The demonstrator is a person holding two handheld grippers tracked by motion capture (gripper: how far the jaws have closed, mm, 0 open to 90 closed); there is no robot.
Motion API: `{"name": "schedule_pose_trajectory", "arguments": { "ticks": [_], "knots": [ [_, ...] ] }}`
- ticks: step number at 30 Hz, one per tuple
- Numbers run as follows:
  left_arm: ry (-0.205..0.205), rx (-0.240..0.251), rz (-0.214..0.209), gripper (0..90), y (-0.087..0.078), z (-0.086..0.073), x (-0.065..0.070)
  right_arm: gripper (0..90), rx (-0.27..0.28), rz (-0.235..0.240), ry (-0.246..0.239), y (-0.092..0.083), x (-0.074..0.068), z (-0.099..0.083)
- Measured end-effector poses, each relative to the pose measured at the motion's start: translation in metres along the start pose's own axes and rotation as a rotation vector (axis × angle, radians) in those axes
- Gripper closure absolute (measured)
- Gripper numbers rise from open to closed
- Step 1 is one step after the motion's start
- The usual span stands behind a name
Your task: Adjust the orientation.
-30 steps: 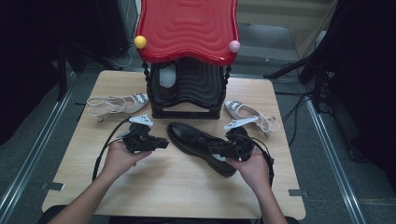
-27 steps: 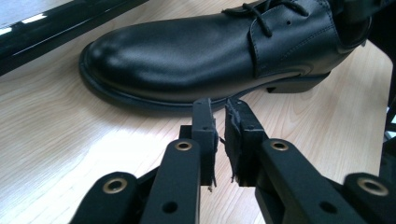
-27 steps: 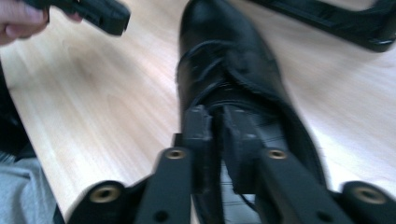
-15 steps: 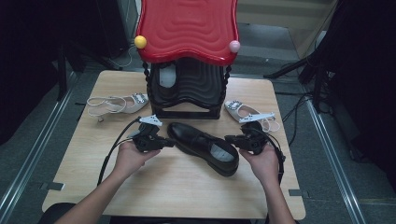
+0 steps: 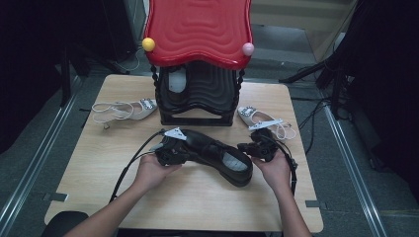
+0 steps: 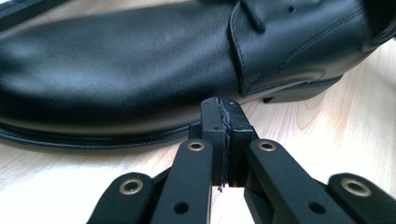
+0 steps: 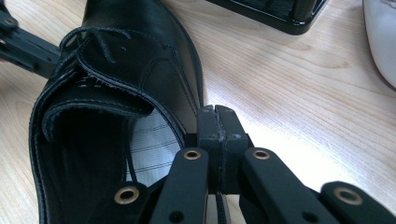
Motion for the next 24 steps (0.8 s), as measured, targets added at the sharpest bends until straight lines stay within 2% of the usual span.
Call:
{"name": "schedule_pose_trajectory", "arguments": {
  "ticks": [8,10,16,20,24],
  "knots": [
    [-0.01,0.001,-0.016,89.9,0.005,0.0,0.001,90.0,0.005,-0.007,0.001,-0.002,-0.006,-0.006],
    [-0.023,0.007,-0.02,89.9,0.006,0.0,0.0,90.0,0.003,-0.004,0.007,-0.002,-0.008,-0.008],
    [-0.04,0.015,-0.007,89.8,0.005,0.0,-0.006,90.0,0.005,0.02,0.008,-0.001,-0.02,-0.014],
    [-0.05,0.023,-0.002,89.8,0.004,0.0,-0.011,90.0,-0.001,0.035,0.028,0.0,-0.026,-0.017],
    [-0.056,0.021,0.008,89.8,0.004,0.001,-0.015,90.0,-0.002,0.033,0.031,0.0,-0.032,-0.021]
  ]
}}
Point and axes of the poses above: each handheld gripper's, and its own axes: y roughly forward along the jaws, z roughly out of its top, x roughly to its right, the point moved 8 cm from there along y, roughly forward along the jaws, and after that the axes turned 12 degrees about y, right-handed, at the moved point
